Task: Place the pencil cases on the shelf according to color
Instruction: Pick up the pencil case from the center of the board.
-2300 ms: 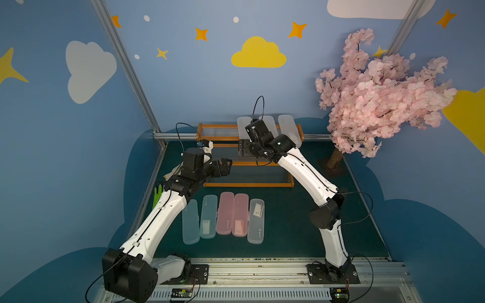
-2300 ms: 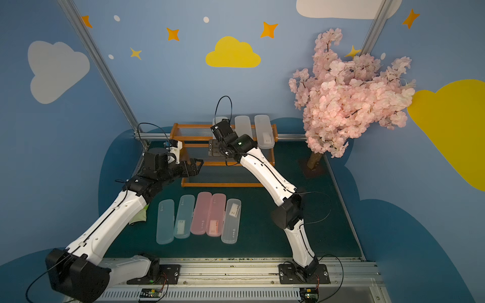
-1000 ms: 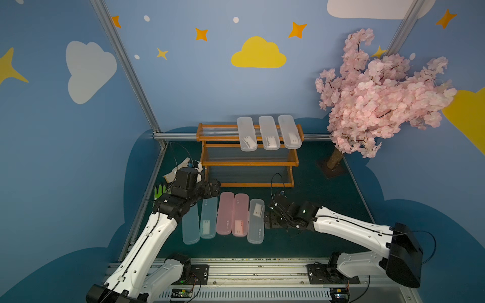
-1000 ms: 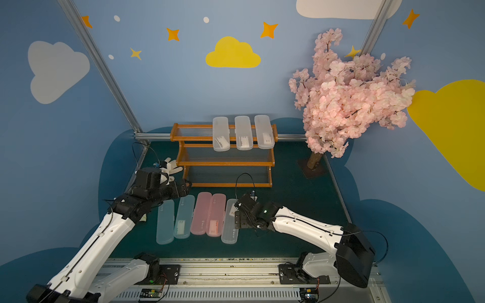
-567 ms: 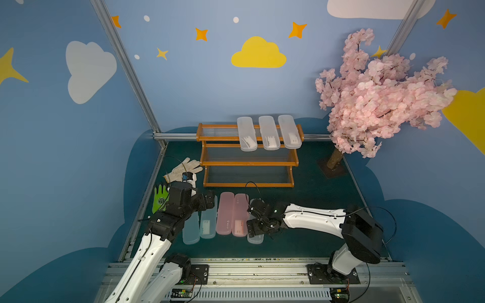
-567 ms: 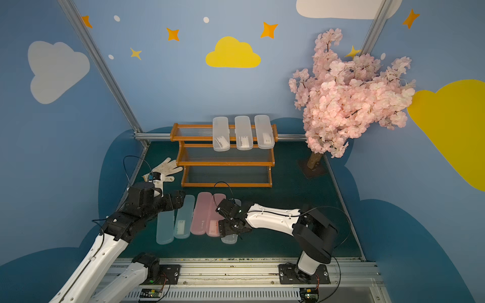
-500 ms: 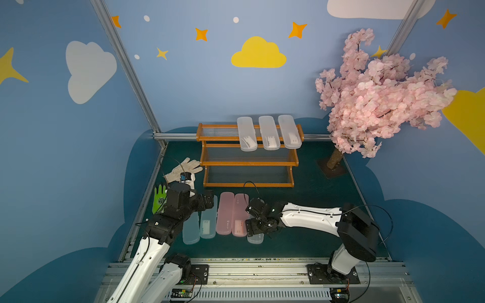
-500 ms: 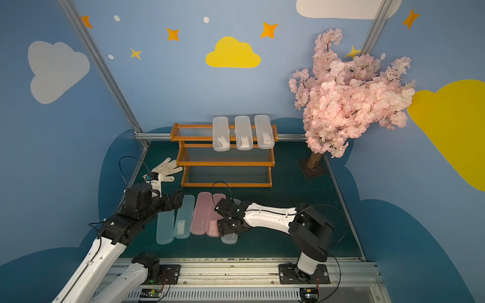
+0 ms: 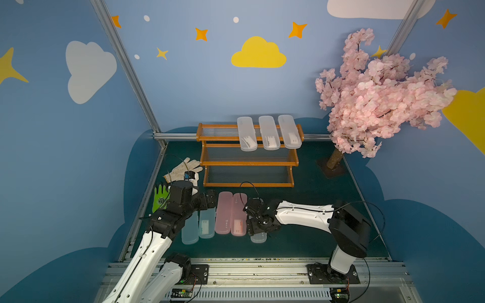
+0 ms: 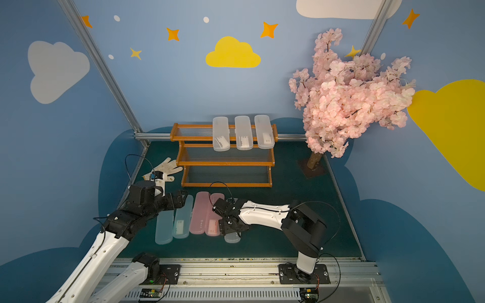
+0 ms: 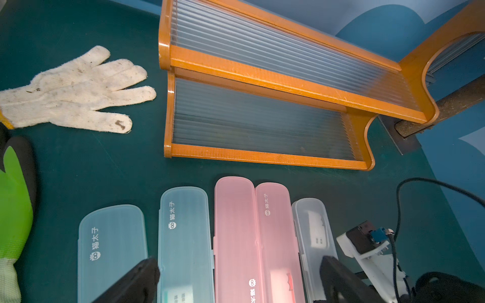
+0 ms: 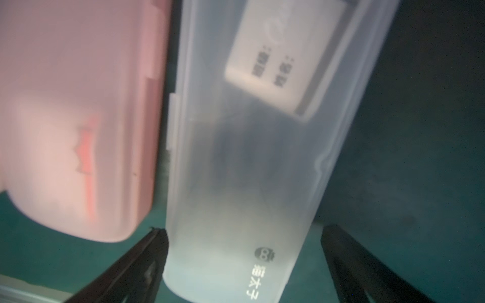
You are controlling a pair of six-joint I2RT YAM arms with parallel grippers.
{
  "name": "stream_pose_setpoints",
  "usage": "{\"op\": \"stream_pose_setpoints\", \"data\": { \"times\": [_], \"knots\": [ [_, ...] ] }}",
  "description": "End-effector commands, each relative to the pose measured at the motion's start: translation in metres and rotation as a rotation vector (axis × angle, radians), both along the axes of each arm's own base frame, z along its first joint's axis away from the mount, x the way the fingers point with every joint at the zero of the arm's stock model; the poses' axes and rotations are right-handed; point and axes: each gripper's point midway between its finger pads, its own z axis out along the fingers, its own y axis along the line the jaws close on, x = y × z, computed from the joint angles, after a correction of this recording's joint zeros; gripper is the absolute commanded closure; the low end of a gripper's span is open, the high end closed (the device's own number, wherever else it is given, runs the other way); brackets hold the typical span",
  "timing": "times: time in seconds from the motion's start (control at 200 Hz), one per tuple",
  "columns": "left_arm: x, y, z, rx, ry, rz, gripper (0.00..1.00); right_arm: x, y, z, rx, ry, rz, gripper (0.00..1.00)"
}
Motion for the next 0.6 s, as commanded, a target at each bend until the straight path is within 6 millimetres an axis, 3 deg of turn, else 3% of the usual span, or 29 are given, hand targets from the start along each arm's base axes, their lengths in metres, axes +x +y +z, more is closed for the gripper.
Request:
{"op": "stream_pose_setpoints", "data": {
  "times": [0.0,0.26,0.496,0.596],
  "knots": [
    [-0.002,-0.005,0.012,-0.036,-0.017,-0.024,0.00,-0.009,-0.040,0.003,-0.118,-0.007,0.028,0.02],
    [0.001,-0.016,0.010,-0.071,-0.016,-0.069,0.00,-0.002,-0.024,0.034,-0.007,-0.064,0.108,0.02],
    [-0.001,-0.016,0.011,-0.074,-0.010,-0.067,0.00,-0.017,-0.020,0.025,0.000,-0.050,0.100,0.02],
    [-0.001,-0.010,0.015,-0.058,-0.024,-0.048,0.00,-0.026,-0.028,0.016,-0.014,-0.037,0.088,0.02]
  ]
}}
